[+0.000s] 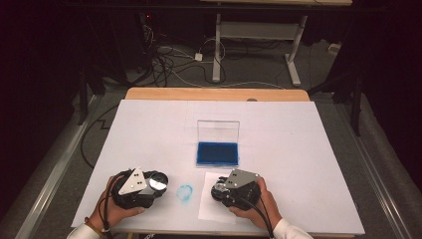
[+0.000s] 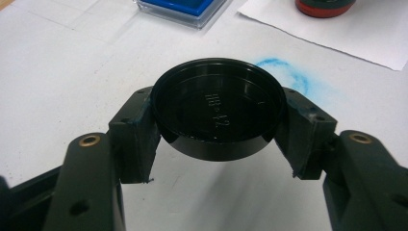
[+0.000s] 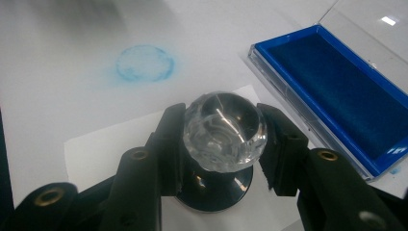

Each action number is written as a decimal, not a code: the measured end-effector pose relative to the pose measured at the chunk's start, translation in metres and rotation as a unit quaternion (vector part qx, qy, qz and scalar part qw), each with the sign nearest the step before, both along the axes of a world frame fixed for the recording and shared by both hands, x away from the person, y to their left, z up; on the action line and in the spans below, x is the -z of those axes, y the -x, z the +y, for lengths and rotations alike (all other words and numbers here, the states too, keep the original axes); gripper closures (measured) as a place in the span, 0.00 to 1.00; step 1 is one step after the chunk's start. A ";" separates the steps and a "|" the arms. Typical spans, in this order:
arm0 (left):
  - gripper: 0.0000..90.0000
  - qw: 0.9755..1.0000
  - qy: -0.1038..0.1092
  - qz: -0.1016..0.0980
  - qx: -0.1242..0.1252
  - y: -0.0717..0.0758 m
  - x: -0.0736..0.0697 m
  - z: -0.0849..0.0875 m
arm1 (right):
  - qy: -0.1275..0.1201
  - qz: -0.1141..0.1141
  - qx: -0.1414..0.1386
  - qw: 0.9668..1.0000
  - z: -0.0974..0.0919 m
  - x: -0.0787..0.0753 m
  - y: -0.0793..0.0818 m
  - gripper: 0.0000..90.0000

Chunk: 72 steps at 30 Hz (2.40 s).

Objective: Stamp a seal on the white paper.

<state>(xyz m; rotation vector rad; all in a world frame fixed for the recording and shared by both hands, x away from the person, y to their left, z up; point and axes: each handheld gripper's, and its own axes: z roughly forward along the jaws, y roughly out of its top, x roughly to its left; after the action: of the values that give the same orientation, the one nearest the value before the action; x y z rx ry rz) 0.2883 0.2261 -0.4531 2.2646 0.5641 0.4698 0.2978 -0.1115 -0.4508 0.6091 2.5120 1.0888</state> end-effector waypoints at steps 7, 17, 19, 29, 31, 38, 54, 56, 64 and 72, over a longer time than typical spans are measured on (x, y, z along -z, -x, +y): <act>0.40 1.000 -0.001 0.001 0.002 0.000 0.000 0.000 | -0.002 0.004 0.000 1.000 -0.001 0.000 -0.001 0.63; 0.40 1.000 -0.002 0.003 0.002 0.000 0.001 0.000 | -0.006 0.006 0.000 1.000 -0.001 0.001 -0.002 0.63; 0.40 1.000 -0.003 0.002 0.003 0.000 0.001 -0.001 | -0.006 0.007 -0.001 1.000 -0.002 0.001 -0.002 0.63; 0.40 1.000 -0.003 0.001 0.001 -0.001 0.000 0.000 | -0.007 0.013 -0.002 1.000 -0.003 -0.004 -0.004 0.63; 0.40 1.000 -0.004 0.001 0.002 -0.001 0.000 0.000 | -0.012 0.012 0.001 1.000 -0.004 -0.008 -0.004 0.63; 0.40 1.000 -0.005 0.000 0.001 0.000 0.000 0.000 | -0.023 0.002 -0.002 1.000 -0.008 -0.019 -0.002 0.63; 0.40 1.000 -0.006 0.001 0.000 0.000 0.001 -0.001 | -0.044 -0.018 0.000 0.999 -0.021 -0.037 -0.001 0.63; 0.40 1.000 -0.006 0.001 0.000 0.001 0.002 -0.001 | -0.045 -0.020 0.002 0.999 -0.023 -0.039 -0.001 0.63; 0.40 1.000 -0.007 0.006 0.000 0.002 0.004 0.000 | -0.053 -0.033 0.012 0.998 -0.034 -0.047 -0.005 0.63; 0.40 1.000 -0.004 0.010 -0.003 0.001 0.006 0.002 | -0.066 -0.037 0.020 0.997 -0.041 -0.053 -0.011 0.63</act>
<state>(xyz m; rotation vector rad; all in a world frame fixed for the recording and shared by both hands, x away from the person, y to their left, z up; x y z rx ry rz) 0.2870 0.2281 -0.4589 2.2779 0.5801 0.4526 0.3088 -0.1525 -0.3974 0.6402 2.3689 1.2477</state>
